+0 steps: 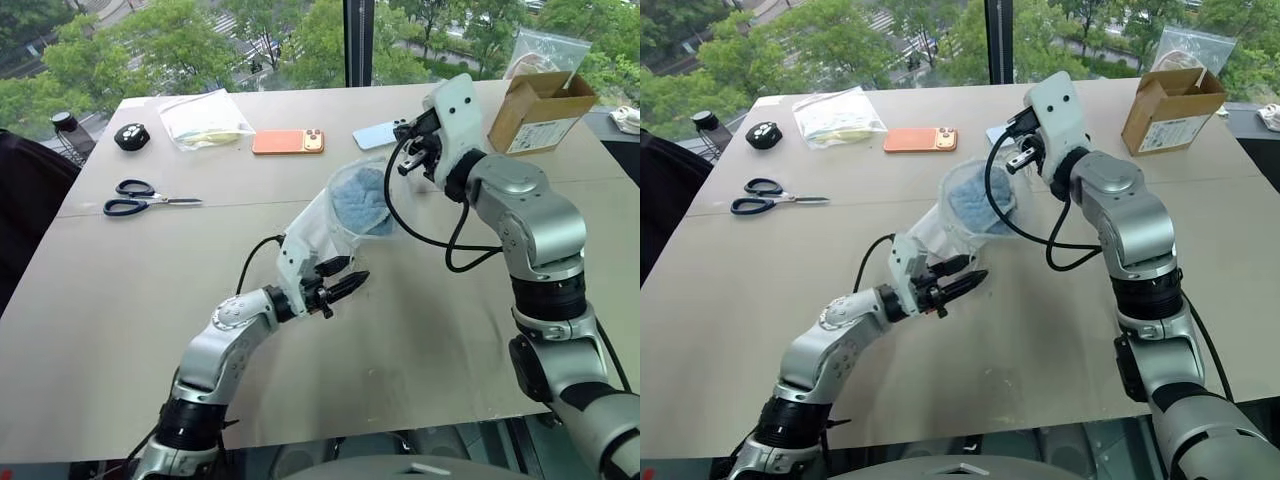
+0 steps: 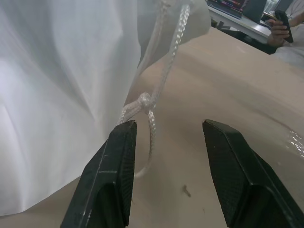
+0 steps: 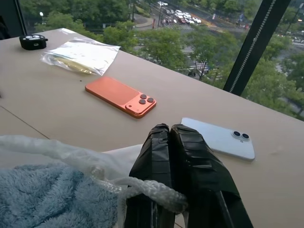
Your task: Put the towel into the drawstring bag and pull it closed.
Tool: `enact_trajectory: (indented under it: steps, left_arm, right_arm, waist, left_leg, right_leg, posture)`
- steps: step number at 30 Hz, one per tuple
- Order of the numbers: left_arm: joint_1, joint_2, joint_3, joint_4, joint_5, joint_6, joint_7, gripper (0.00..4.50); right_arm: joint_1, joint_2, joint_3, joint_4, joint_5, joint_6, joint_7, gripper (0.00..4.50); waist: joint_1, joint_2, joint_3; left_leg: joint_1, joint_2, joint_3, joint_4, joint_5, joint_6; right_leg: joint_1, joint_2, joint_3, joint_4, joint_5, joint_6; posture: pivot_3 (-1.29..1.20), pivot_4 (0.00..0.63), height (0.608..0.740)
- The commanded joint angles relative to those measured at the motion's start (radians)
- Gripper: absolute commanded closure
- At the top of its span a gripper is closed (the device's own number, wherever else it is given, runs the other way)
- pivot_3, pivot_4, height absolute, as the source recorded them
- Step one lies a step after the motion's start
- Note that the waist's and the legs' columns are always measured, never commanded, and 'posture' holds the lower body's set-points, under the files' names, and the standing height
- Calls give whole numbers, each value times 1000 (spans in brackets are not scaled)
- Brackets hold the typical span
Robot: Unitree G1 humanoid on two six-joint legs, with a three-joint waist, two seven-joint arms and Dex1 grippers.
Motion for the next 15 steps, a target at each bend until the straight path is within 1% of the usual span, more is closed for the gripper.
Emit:
enact_trajectory:
  steps: [1, 4, 5, 8, 12, 14, 15]
  left_arm:
    - [-7, -3, 16, 5, 7, -31, 1, 3021]
    - [14, 6, 25, -5, 14, -43, 0, 4359]
    - [24, 8, 26, -13, 19, -52, 1, 4451]
    - [48, 9, 28, -31, 64, -122, 17, 4451]
    - [69, 10, 34, -31, 209, -319, 92, 4451]
    - [75, 29, 61, -35, 365, -448, 210, 4451]
    - [73, 48, 87, -35, 475, -509, 301, 4451]
  right_arm:
    - [-31, -6, -10, -53, 4, -7, -8, 4500]
    - [-27, -6, -14, -53, 2, -8, -13, 4500]
    - [-25, -7, -15, -53, 3, -9, -15, 4500]
    - [-18, -9, -17, -52, 6, -7, -16, 4500]
    - [-7, -21, -19, -49, 1, -12, -15, 4500]
    - [-9, -26, -44, -34, -9, -21, -40, 4500]
    - [-15, -29, -63, -20, -16, -31, -60, 4500]
  waist:
    - [-1, 0, 0]
    - [-1, 0, 0]
    - [-1, 0, 0]
    - [0, 0, 0]
    - [3, 0, 0]
    - [3, 0, 0]
    - [3, 0, 0]
  left_leg:
    - [0, 0, 0, 0, 0, 0]
    - [0, 0, 0, 0, 0, 0]
    - [0, 0, 0, 0, 0, 0]
    - [0, 0, 0, 0, 0, 0]
    - [0, 0, 0, 0, 0, 0]
    - [0, 0, 0, 0, 0, 0]
    - [0, 0, 0, 0, 0, 0]
  right_leg:
    - [0, 0, 0, 0, 0, 0]
    - [0, 0, 0, 0, 0, 0]
    - [0, 0, 0, 0, 0, 0]
    - [0, 0, 0, 0, 0, 0]
    - [0, 0, 0, 0, 0, 0]
    - [0, 0, 0, 0, 0, 0]
    - [0, 0, 0, 0, 0, 0]
  posture:
    - [0, 150, 734]
    - [0, 150, 734]
    - [0, 150, 734]
    - [0, 150, 734]
    - [0, 150, 734]
    - [0, 150, 734]
    - [0, 150, 734]
